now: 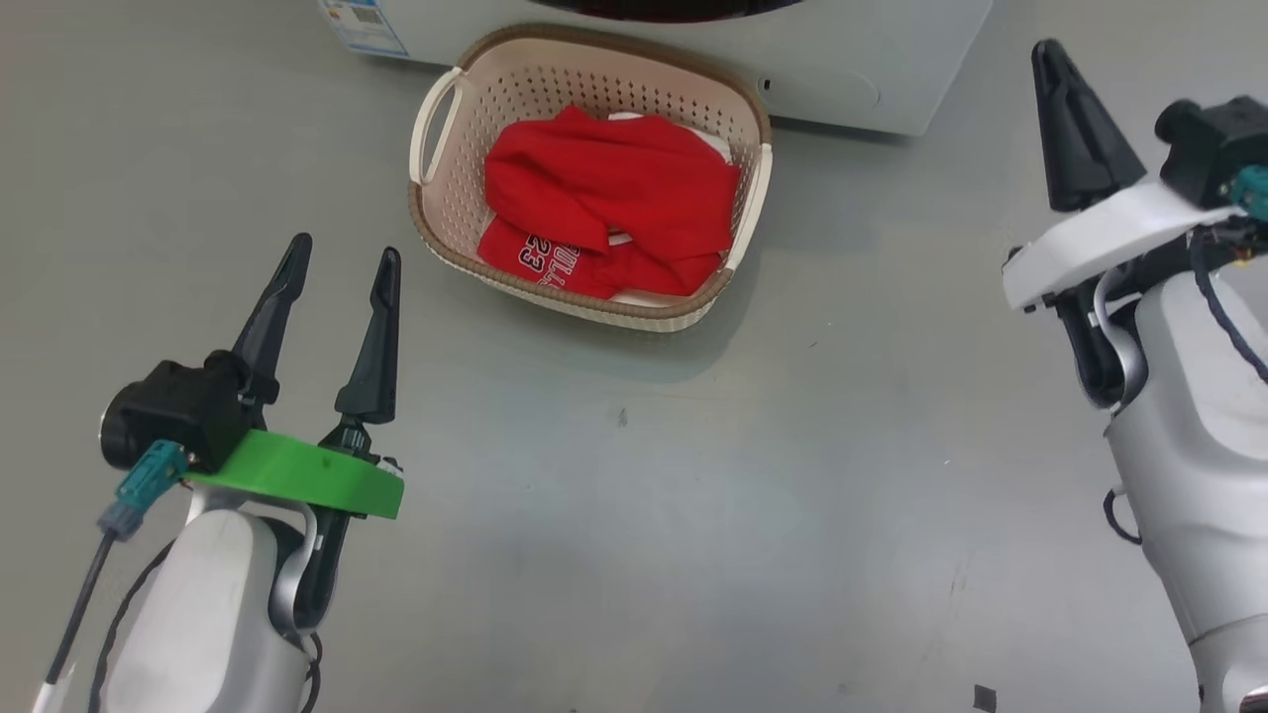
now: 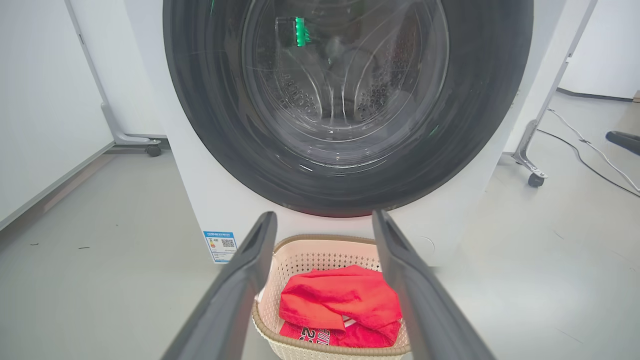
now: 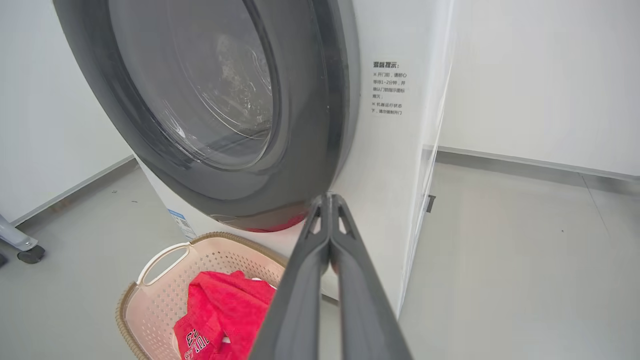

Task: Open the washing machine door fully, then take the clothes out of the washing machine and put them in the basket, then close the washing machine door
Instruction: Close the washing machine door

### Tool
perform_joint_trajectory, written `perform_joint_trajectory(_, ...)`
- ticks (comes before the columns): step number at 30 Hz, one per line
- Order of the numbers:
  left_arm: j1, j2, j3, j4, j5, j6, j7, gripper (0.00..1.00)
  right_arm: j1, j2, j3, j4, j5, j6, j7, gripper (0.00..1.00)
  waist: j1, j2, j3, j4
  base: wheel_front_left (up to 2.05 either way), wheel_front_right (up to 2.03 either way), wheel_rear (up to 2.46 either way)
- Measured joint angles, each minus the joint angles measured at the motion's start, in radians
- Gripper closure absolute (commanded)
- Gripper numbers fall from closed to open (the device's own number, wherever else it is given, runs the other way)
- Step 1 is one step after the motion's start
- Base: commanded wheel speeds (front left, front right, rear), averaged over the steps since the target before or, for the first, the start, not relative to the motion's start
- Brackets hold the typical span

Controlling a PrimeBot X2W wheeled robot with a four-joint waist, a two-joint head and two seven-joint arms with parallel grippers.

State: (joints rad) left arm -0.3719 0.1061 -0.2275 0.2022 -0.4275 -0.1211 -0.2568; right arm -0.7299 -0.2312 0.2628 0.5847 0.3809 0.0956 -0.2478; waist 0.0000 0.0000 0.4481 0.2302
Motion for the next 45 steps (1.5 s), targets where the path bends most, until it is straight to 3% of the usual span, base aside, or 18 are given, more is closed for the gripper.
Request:
perform_joint_trajectory(16,0.168,0.018,0.064,0.054,0.017,0.0,0.0,0.0,0.25,0.09,-0.051,-0.084,0.039,0.0,-0.004,1.0,0.0,0.0,-0.202,-0.112,0.0,0.0,0.0)
perform_joint_trajectory(32,0.262,0.014,0.051,0.058,0.02,0.0,0.0,0.0,0.48,0.119,-0.089,-0.176,0.054,-0.009,-0.004,1.0,0.0,0.0,-0.348,-0.194,0.0,0.0,0.0)
perform_joint_trajectory(33,0.264,0.014,0.05,0.057,0.02,0.0,0.0,0.0,0.493,0.119,-0.091,-0.184,0.054,-0.009,-0.004,0.71,0.0,0.0,-0.354,-0.197,0.0,0.0,0.0)
perform_joint_trajectory(34,0.268,0.014,0.051,0.054,0.02,0.0,0.0,0.0,0.504,0.119,-0.091,-0.192,0.054,-0.01,-0.004,0.0,0.0,0.0,-0.359,-0.199,0.0,0.0,0.0)
perform_joint_trajectory(45,0.288,0.012,0.051,0.042,0.029,0.0,0.0,0.0,0.561,0.123,-0.087,-0.261,0.035,-0.01,-0.004,0.0,0.0,0.0,-0.38,-0.206,0.0,0.0,0.0)
